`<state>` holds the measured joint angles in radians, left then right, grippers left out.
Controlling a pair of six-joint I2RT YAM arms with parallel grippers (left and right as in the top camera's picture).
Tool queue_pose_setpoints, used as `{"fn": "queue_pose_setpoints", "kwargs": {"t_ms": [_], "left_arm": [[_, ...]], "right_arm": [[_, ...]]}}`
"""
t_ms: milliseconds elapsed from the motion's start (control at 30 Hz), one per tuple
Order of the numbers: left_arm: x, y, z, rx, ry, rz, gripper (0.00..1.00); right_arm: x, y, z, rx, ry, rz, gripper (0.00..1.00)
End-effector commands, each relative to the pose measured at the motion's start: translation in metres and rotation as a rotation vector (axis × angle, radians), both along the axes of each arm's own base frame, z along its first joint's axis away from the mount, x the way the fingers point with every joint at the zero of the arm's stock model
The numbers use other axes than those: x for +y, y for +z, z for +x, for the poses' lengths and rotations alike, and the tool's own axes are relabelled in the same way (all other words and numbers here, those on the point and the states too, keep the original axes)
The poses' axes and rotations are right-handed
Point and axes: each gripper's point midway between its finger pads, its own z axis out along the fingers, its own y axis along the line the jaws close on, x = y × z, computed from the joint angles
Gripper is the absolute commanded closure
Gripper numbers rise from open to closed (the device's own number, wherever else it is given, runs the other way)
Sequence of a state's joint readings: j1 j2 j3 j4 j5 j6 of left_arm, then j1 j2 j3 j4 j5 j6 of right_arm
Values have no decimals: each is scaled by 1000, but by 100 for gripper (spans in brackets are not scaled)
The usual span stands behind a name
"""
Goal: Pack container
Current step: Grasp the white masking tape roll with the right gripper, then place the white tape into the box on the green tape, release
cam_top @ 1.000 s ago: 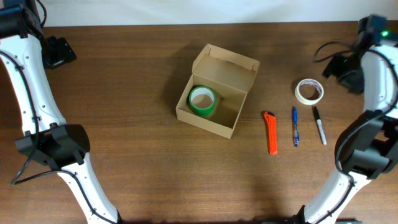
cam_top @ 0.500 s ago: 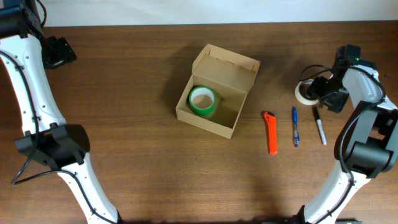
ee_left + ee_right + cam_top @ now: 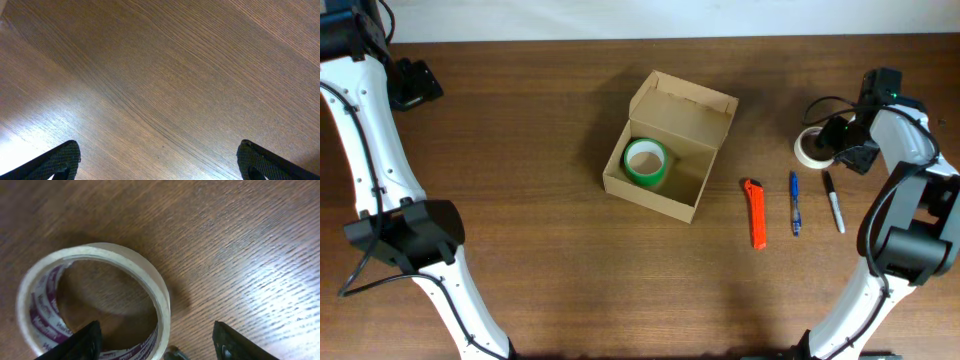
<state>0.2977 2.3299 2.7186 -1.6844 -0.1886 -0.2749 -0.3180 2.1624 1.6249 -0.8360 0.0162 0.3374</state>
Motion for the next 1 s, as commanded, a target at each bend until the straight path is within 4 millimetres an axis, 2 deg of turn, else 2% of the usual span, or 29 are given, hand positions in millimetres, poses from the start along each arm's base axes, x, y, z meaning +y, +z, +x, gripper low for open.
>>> {"fn": "queue_pose_setpoints", "kwargs": {"t_ms": [0,100,167,300,433,533,633,700,867,900,967], "left_arm": [[1,6,-3,-9,-10,-2,0],[1,6,-3,-9,-10,-2,0],[1,6,-3,-9,-10,-2,0],[1,6,-3,-9,-10,-2,0],[1,6,-3,-9,-11,-2,0],[1,6,-3,-9,-10,-2,0],[1,6,-3,-9,-10,-2,0],[1,6,-3,-9,-10,-2,0],[1,6,-3,-9,-10,-2,0],[1,6,-3,-9,-10,-2,0],[1,6,-3,-9,-11,-2,0]], "right_arm": [[5,-26,-7,56,-11,28,29],[5,-34,-10,77,-12,33,36],[5,-35,-10,79,-12,34,48],[7,-35,-11,82,-10,39,96],[15,-30,-10,81,60,74,96],[24,-11,-5,63,106,101,96],[34,32,6,14,158,86,96],[46,74,16,-48,219,67,96],[84,200,30,-261,360,-14,96],[99,230,29,-316,409,-29,96],[128,275,22,-396,496,-57,96]]}}
